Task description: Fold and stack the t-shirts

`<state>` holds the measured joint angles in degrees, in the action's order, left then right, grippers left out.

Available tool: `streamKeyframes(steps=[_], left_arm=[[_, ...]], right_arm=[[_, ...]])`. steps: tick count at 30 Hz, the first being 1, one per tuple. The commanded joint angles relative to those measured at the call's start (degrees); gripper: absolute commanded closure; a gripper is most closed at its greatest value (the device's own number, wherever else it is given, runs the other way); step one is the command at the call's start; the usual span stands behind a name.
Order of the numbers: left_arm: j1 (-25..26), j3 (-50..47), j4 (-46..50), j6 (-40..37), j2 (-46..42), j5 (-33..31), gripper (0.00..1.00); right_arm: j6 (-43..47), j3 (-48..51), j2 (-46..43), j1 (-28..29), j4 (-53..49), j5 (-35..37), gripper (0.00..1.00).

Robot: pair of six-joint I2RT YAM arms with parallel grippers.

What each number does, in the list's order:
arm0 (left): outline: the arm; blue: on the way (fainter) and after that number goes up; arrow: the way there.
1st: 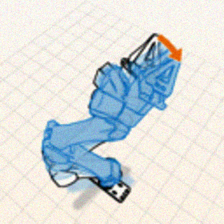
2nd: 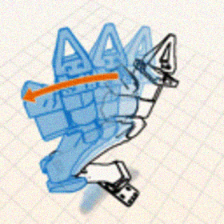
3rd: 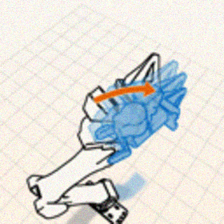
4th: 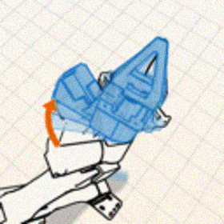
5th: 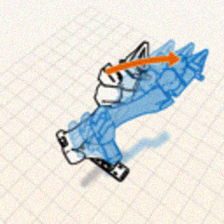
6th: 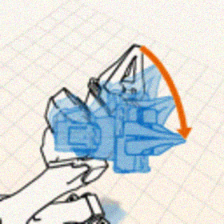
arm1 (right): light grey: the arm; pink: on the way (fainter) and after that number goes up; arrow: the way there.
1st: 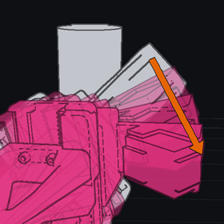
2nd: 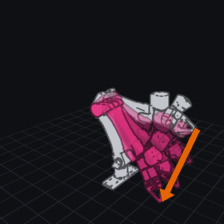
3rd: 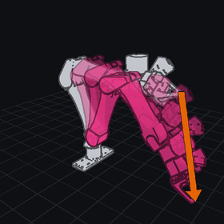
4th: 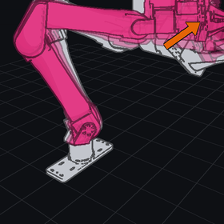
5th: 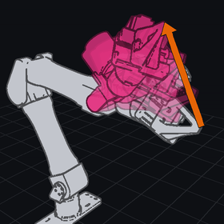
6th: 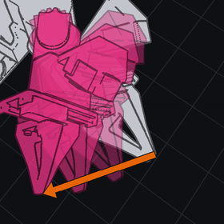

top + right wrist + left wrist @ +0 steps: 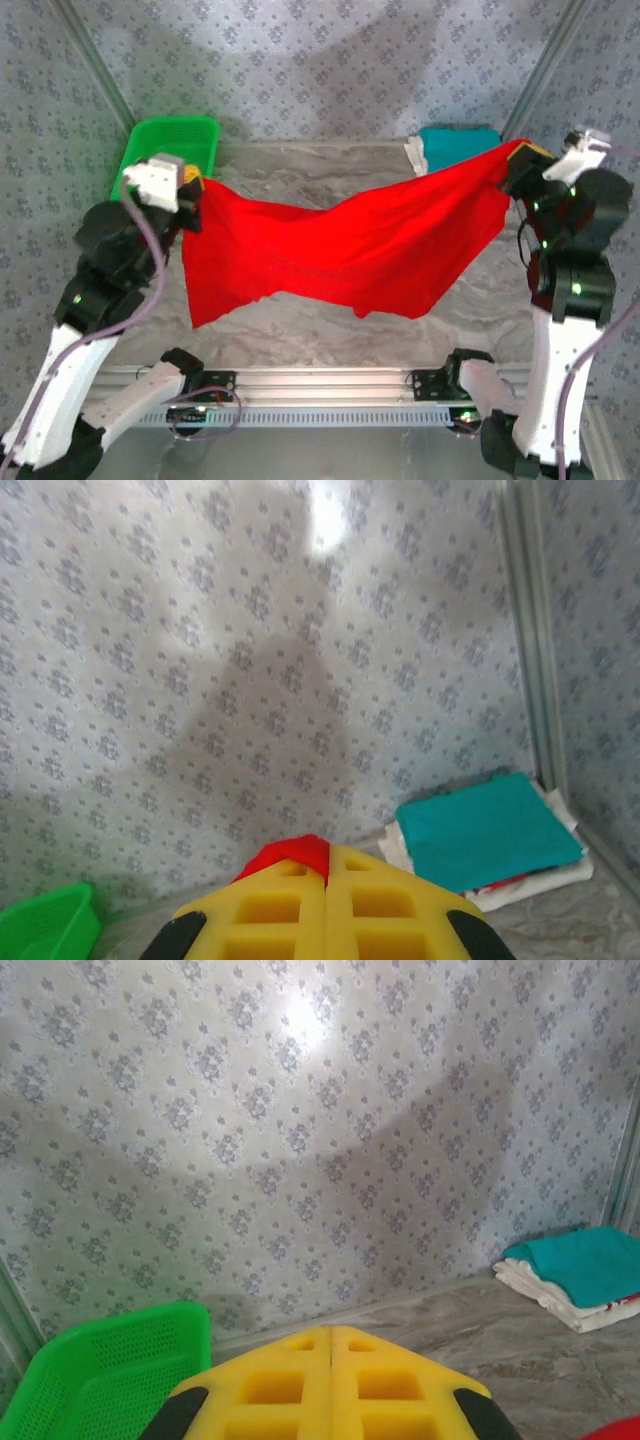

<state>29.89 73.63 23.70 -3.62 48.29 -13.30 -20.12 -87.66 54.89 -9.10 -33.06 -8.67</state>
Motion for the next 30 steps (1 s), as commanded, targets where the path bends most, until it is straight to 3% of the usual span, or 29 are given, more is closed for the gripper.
streamKeyframes(steps=[1,10,11,13,14,15,18,20,23,27,30], left_arm=[[-1.7,1.8,-2.0,0.0,6.1,0.7,1.00],[-9.6,-7.1,-9.4,4.7,11.9,6.2,1.00],[-10.6,-8.6,-10.6,5.0,12.8,7.1,0.98],[-12.5,-11.8,-13.9,5.3,15.4,9.7,0.83],[-13.2,-12.9,-15.7,5.2,16.8,11.0,0.87],[-13.9,-14.1,-17.8,5.5,18.7,11.5,0.82],[-16.3,-14.8,-22.1,7.1,25.2,11.0,0.31],[-17.6,-13.5,-21.6,8.5,29.1,9.0,0.22],[-17.7,-13.5,-19.5,11.1,29.6,8.5,0.21],[-17.5,-20.7,-17.0,19.2,24.4,10.2,0.26],[-14.6,-25.1,-9.1,24.5,20.9,8.7,0.29]], right_arm=[[-1.9,-1.7,6.0,-0.3,3.1,-2.9,1.00],[-2.7,4.9,13.0,-0.1,8.4,-2.4,0.97],[-2.7,5.9,14.0,-0.1,9.3,-2.2,0.94],[-2.9,7.3,17.3,-0.2,11.4,-1.6,0.94],[-2.8,7.5,19.1,-0.1,12.1,-1.2,0.94],[-2.9,7.4,21.0,0.0,13.2,-1.2,0.91],[-3.3,5.6,28.2,0.0,15.3,-0.8,0.62],[-3.0,2.3,32.7,0.1,14.2,-2.1,0.51],[-2.3,0.4,35.0,0.6,12.5,-3.6,0.47],[-2.7,6.7,29.6,1.4,14.4,-0.9,0.43],[-4.8,12.2,25.8,1.4,14.1,-2.1,0.43]])
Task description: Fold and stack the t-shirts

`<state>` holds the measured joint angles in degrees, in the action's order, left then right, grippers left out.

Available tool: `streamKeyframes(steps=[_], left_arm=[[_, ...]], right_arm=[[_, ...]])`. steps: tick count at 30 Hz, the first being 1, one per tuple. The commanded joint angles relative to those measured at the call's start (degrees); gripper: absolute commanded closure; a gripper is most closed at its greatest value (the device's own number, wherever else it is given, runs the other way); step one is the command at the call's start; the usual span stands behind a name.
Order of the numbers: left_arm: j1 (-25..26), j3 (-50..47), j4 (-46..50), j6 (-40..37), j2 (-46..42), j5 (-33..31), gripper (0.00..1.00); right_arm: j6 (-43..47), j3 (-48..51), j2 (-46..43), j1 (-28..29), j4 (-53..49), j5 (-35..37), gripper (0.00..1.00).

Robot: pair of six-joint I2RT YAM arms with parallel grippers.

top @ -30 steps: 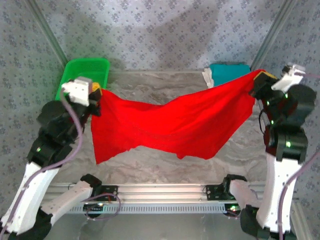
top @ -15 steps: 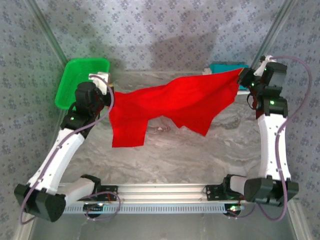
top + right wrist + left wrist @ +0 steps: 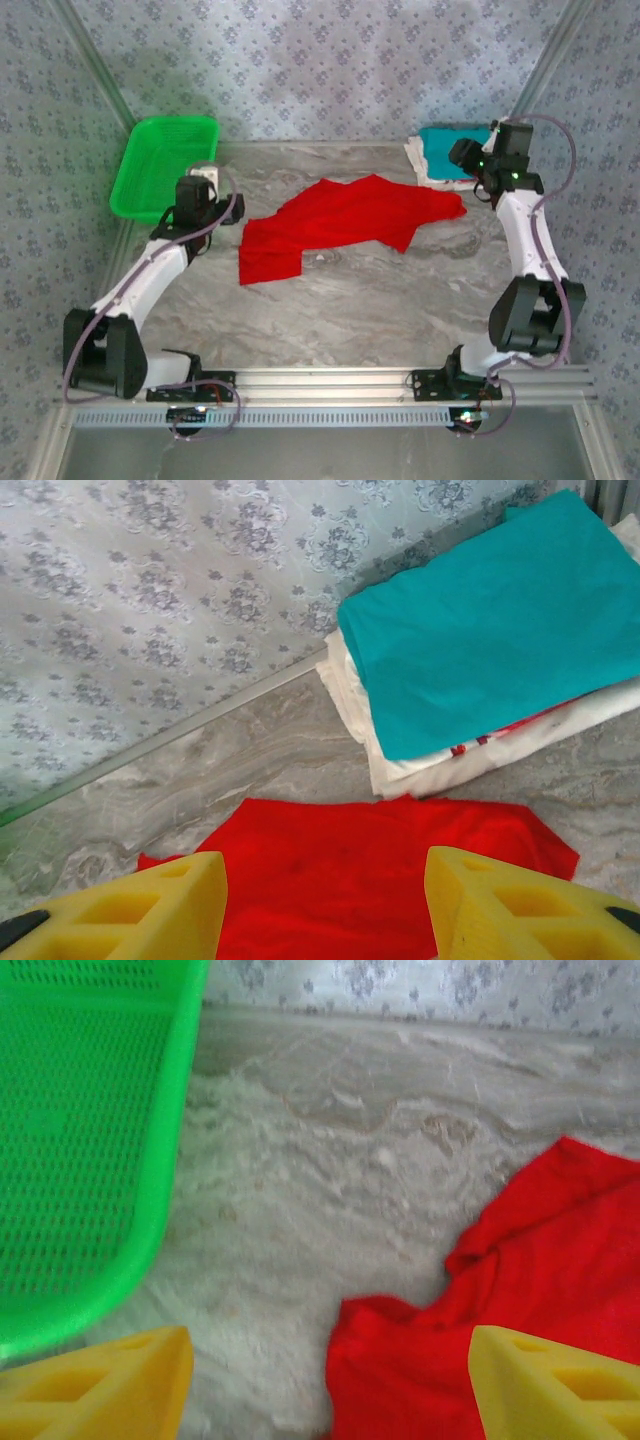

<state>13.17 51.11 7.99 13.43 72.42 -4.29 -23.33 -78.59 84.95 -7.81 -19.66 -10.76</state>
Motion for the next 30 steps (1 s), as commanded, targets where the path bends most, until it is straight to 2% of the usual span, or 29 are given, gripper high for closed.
streamKeyframes(steps=[1,5,9,13,18,23,30], left_arm=[[4.0,-3.6,10.5,9.9,-4.3,-2.8,0.30],[11.4,-7.8,19.6,20.6,-7.0,-5.9,0.29],[13.0,-12.1,17.3,25.4,-4.6,-4.5,0.30],[12.0,-11.4,16.5,25.0,0.2,-3.6,0.32],[11.3,-12.9,10.1,25.1,4.3,0.5,0.34],[11.1,-13.8,4.5,23.5,8.7,1.6,0.40],[11.2,-12.5,1.3,22.3,13.2,2.2,0.60]], right_arm=[[-2.4,5.8,-5.9,0.5,1.4,-0.7,0.43],[-4.0,15.3,-11.1,2.7,3.1,-0.3,0.43],[-4.2,19.4,-10.8,7.6,4.3,-0.4,0.43],[-4.3,20.5,-6.9,9.9,0.8,-1.6,0.43],[-6.2,24.1,-5.2,9.4,0.3,-2.4,0.43],[-7.2,26.1,-1.6,10.4,-1.3,-3.5,0.42],[-7.6,26.5,5.7,10.0,1.2,-6.3,0.43]])
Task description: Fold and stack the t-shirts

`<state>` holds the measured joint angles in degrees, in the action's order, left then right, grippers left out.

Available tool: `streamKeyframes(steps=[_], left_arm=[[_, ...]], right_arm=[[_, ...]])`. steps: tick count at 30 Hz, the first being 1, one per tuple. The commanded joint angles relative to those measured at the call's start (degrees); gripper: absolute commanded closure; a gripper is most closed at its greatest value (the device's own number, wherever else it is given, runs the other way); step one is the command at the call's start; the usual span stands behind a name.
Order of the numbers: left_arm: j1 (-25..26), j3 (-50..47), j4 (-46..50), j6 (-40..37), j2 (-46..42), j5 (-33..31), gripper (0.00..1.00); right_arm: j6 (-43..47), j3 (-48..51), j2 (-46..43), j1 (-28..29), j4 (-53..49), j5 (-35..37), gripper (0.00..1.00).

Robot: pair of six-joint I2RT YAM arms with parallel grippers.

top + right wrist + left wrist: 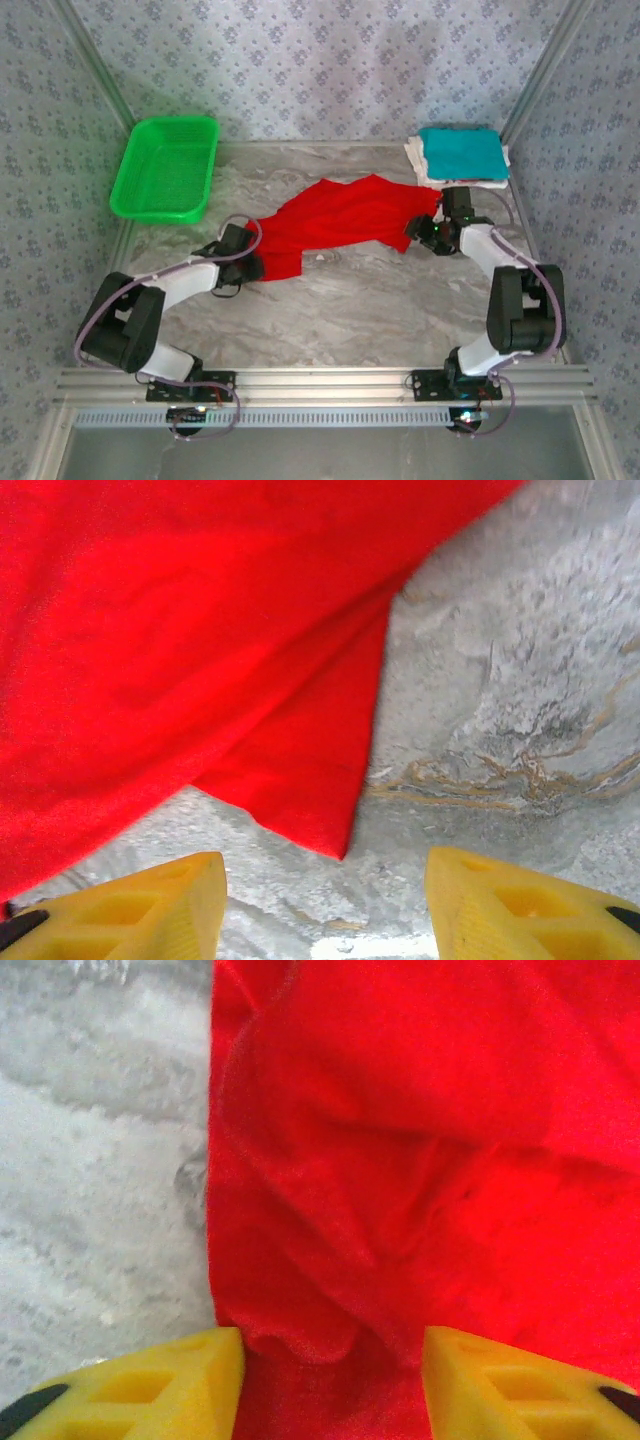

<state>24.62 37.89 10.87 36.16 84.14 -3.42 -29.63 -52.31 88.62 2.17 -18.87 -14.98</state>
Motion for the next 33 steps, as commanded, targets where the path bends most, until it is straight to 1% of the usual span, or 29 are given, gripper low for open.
streamKeyframes(steps=[1,4,6,8,9,17,22,26,29,33], left_arm=[[-0.3,0.4,-1.8,-0.4,1.4,0.8,0.63],[-0.4,-0.5,-2.6,-0.4,0.4,-0.5,0.76],[-0.6,-0.6,-2.4,-0.5,-0.4,-0.5,0.86],[-0.6,-0.3,-1.5,-0.7,-1.6,-0.7,0.98],[-0.6,-0.1,-0.9,-0.8,-2.3,-1.0,1.00],[-0.8,1.9,2.9,-1.3,-8.5,-2.8,1.00],[-1.2,2.1,3.1,-1.4,-9.6,-3.1,1.00],[-1.3,2.0,3.4,-1.4,-9.3,-2.9,1.00],[-1.3,1.9,3.6,-1.4,-9.4,-2.8,1.00],[-1.4,1.9,3.4,-1.5,-9.4,-2.7,1.00]], right_arm=[[-1.5,0.2,3.3,0.0,1.3,-2.7,0.43],[-2.2,-0.1,7.2,-0.2,3.5,-4.4,0.44],[-2.8,-0.2,8.8,-0.1,5.1,-4.8,0.44],[-3.2,-0.5,9.8,0.0,5.9,-5.3,0.44],[-3.3,-0.7,10.1,0.2,6.1,-5.3,0.44],[-5.4,-0.6,12.9,0.8,9.1,-6.9,0.46],[-7.7,-0.5,14.8,1.2,12.9,-7.7,0.48],[-8.3,-2.4,15.5,2.6,12.8,-9.1,0.51],[-7.8,-2.9,13.6,4.4,10.4,-6.8,0.51],[-6.9,-3.9,11.4,6.1,5.7,-2.0,0.53]])
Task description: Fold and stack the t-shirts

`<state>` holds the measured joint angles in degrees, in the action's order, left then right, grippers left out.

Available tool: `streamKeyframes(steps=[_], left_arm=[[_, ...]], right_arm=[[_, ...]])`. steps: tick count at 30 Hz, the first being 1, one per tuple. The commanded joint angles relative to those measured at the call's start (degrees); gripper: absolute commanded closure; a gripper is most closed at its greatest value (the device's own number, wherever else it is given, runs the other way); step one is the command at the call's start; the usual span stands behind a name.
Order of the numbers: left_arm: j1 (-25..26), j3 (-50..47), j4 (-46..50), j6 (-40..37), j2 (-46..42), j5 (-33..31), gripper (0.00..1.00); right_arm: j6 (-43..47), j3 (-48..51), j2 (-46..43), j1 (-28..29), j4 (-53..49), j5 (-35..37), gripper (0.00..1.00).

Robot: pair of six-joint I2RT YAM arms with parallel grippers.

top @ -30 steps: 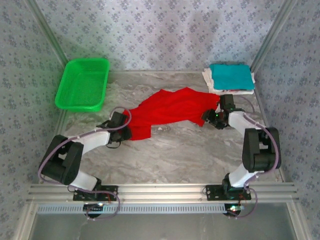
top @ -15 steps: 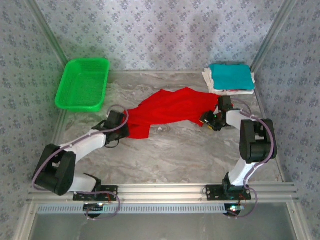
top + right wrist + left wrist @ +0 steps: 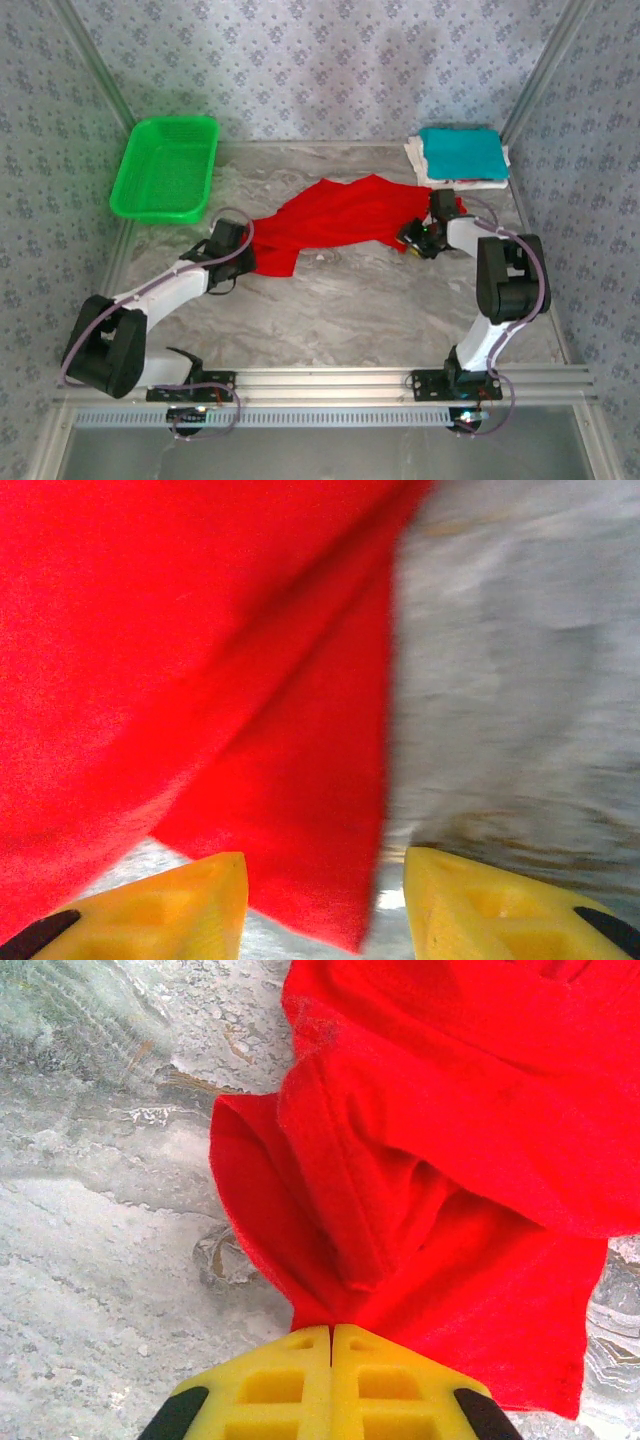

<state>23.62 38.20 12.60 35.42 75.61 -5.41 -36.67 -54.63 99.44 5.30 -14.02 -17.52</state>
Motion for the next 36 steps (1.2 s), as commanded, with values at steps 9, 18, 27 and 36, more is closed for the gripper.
streamKeyframes(steps=[9,18,27,36], left_arm=[[-0.5,1.3,1.3,-1.1,-0.8,-0.4,1.00],[-1.5,0.0,0.2,-1.0,-2.1,0.2,1.00],[-1.6,-0.1,-0.1,-1.1,-1.6,0.8,1.00],[-2.6,2.5,3.3,-0.3,-8.6,1.3,1.00]], right_arm=[[0.0,-2.3,1.7,3.7,-0.9,2.6,0.60],[-0.5,-0.4,1.8,2.4,0.7,5.7,0.55],[-1.3,0.7,2.7,1.6,3.3,4.7,0.78],[3.0,-0.4,-9.2,0.8,-3.7,4.3,1.00]])
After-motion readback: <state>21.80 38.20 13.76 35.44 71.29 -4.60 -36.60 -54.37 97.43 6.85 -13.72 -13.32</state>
